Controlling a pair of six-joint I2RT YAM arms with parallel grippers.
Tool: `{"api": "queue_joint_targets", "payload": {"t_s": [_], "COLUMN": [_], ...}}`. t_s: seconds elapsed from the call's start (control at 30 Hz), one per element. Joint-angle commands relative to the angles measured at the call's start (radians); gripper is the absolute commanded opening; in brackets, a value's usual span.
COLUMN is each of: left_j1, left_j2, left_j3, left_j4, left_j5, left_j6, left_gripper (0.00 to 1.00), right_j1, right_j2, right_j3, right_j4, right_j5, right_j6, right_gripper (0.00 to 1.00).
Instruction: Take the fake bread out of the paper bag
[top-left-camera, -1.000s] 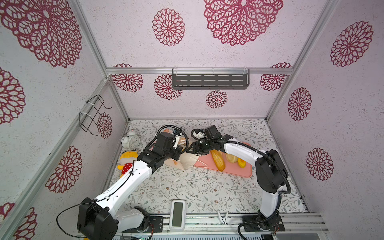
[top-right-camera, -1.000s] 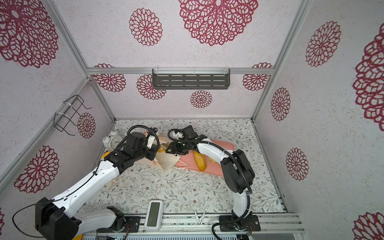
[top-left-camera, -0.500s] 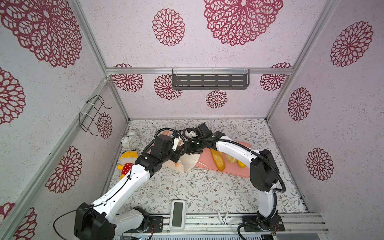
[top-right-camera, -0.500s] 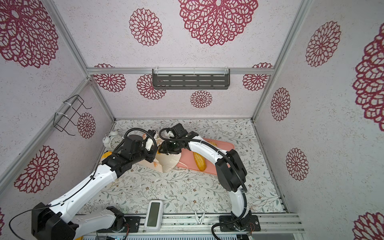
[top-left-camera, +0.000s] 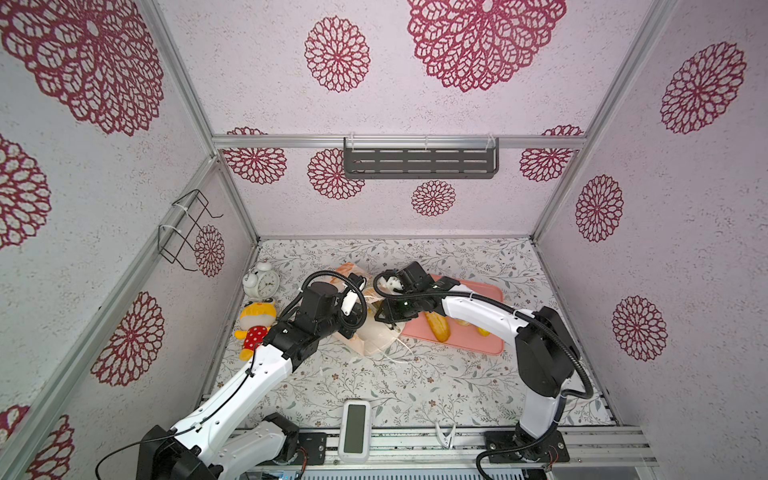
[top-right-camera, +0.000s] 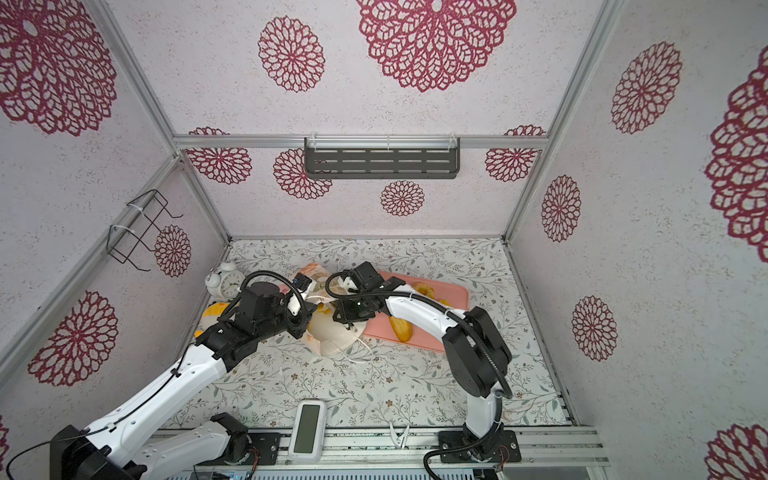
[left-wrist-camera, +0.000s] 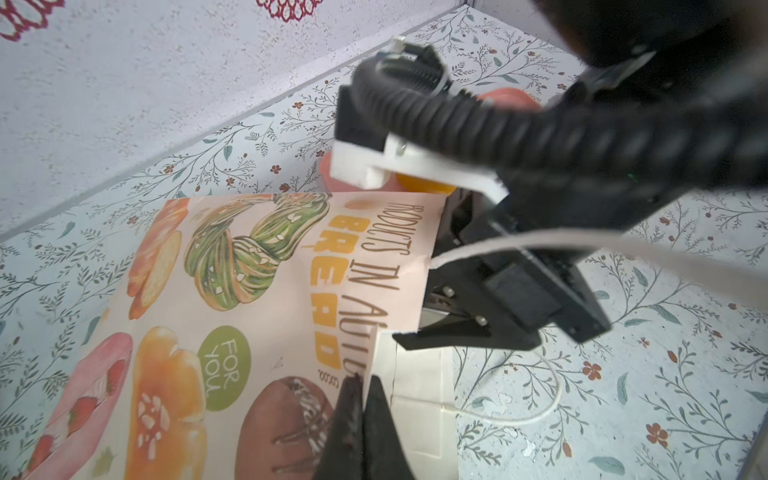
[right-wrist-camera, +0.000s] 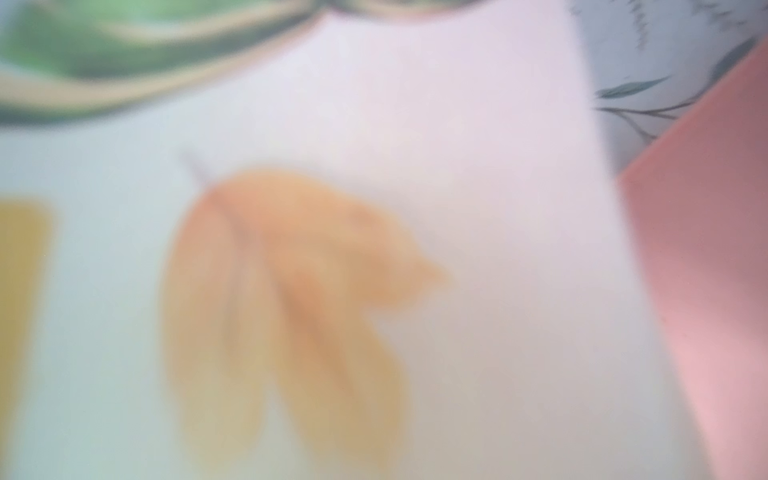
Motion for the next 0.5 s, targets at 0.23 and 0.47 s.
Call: {"api": "queue_joint_targets", "payload": {"t_s": [0.23, 0.47], "left_j1": [-0.003, -0.002], "left_j2": [0.138, 0.197], "left_j3": [0.129, 0.183], "left_j4": [-0.041, -0.073], "left_j5": [-0.123, -0.155], "left_j6": [-0.071, -0.126], "left_gripper": [0.00, 0.00], "right_j1": [-0.039, -0.037], "right_j2": [-0.159, -0.243], "right_j3": [-0.187, -0.288], "right_j4": [0.185, 0.258], "right_j5": [-0.034, -0.003], "right_j6": [0.087, 0.133], "right_gripper": [0.00, 0.00]}}
